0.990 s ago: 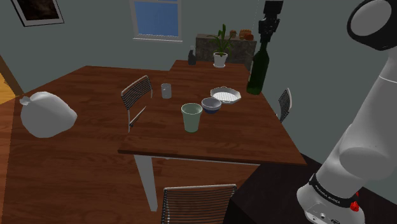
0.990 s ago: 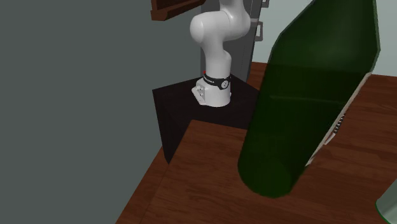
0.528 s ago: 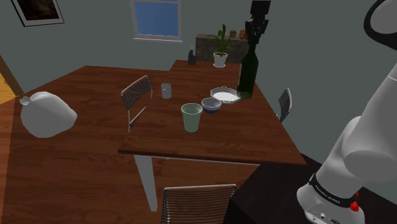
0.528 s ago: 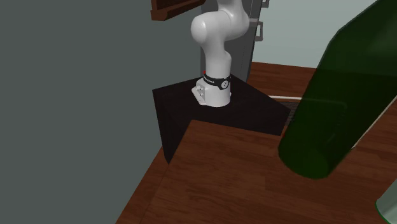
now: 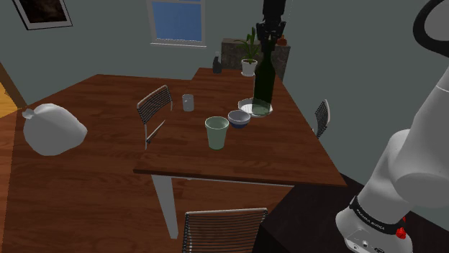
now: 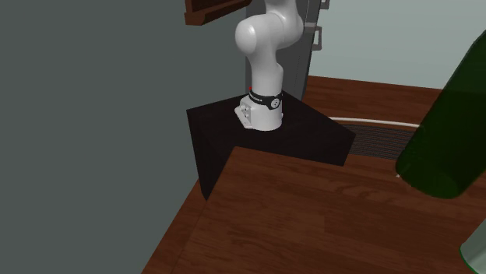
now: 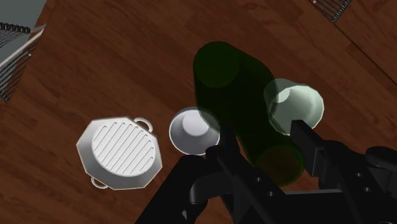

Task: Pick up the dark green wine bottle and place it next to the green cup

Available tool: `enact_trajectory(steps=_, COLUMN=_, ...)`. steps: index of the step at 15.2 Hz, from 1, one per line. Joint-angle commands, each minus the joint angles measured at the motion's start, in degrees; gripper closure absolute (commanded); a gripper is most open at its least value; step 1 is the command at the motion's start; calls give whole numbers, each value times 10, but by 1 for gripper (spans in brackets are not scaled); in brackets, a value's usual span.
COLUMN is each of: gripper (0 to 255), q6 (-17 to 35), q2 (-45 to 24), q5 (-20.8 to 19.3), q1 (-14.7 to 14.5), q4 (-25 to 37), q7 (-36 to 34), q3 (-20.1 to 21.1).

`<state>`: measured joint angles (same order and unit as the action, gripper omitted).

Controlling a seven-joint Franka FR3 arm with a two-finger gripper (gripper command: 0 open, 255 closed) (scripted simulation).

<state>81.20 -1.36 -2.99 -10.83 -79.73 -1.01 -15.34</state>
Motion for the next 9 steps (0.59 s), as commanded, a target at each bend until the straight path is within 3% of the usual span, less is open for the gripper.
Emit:
enact_trajectory(steps=1, gripper=255, q6=-6, q2=-7, q5=1, q1=-17, q4=12, q7=-34, q3=16)
enact_trajectory(steps=9, gripper=255, q6=65, q2=21, q5=-5, q1=-20, q4=-87, q7=-42, q3=19)
